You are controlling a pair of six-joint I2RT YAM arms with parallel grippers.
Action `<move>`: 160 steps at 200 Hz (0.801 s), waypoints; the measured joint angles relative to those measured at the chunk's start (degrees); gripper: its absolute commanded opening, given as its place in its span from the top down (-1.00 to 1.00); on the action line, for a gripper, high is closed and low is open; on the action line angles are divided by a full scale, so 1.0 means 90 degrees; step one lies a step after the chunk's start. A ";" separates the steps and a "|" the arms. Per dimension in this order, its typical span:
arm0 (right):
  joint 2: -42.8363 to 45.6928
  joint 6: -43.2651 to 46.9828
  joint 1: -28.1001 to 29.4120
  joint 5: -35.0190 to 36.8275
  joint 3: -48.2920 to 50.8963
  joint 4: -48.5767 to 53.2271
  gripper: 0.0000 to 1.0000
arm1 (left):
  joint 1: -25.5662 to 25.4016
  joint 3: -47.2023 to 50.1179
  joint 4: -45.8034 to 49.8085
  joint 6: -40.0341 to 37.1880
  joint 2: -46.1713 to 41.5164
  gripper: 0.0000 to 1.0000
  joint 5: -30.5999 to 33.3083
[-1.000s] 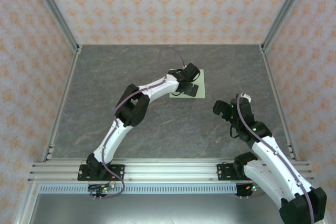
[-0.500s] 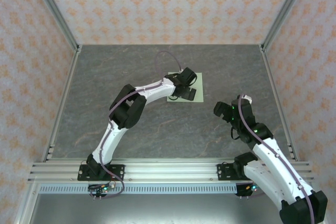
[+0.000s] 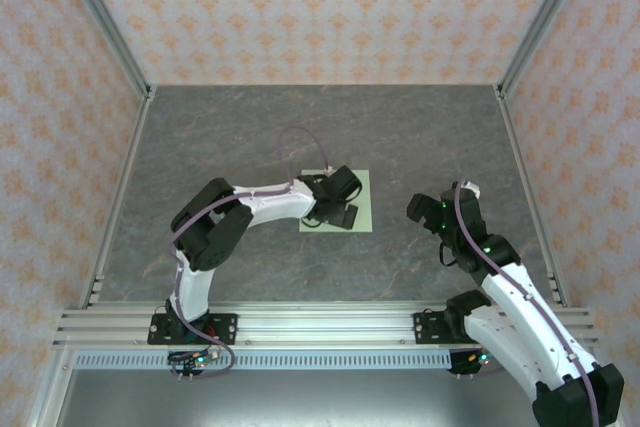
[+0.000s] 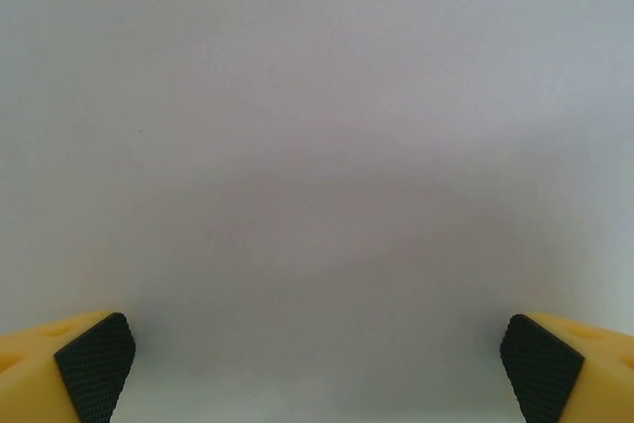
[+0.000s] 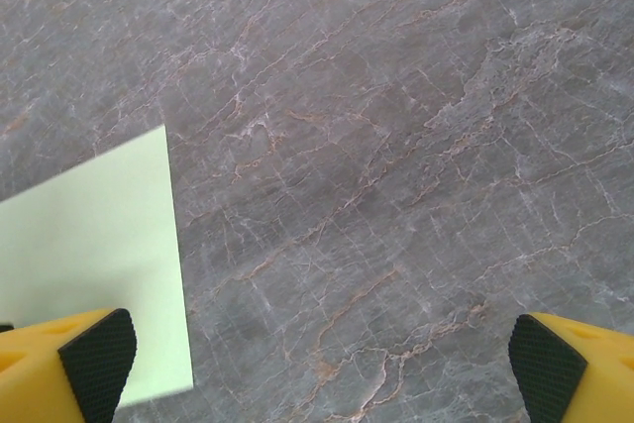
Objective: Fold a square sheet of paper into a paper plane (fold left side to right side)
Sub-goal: Move the square sheet of paper to the center of the table, then pick up the square sheet of paper from the center of the table.
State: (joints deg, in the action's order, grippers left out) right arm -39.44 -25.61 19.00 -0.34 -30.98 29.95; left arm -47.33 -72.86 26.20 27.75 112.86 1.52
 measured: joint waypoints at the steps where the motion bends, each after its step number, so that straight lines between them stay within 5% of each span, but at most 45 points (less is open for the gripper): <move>1: 0.0000 -0.0002 0.0000 -0.0005 0.0002 0.0000 -0.99 | -0.0019 0.0032 -0.0002 0.0019 -0.0022 -0.99 0.0000; 61: -0.1047 -0.0073 0.0046 -0.0495 -0.0053 -0.0250 -1.00 | -0.0325 0.1025 0.0112 0.0425 -0.1095 -0.99 -0.0126; 94: -0.2409 -0.0092 0.0665 -0.0585 -0.0678 -0.0396 -1.00 | -0.0291 0.1360 -0.0005 0.0588 -0.2205 -0.99 -0.0250; 160: -0.5554 -0.0090 0.1739 -0.0447 -0.2727 -0.0981 -0.99 | 0.1081 0.3453 -0.1787 0.1617 -0.3143 -0.93 -0.2074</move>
State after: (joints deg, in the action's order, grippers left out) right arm -89.43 -26.41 34.65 -4.36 -55.53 21.12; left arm -37.60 -41.78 10.11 42.30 84.58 -17.15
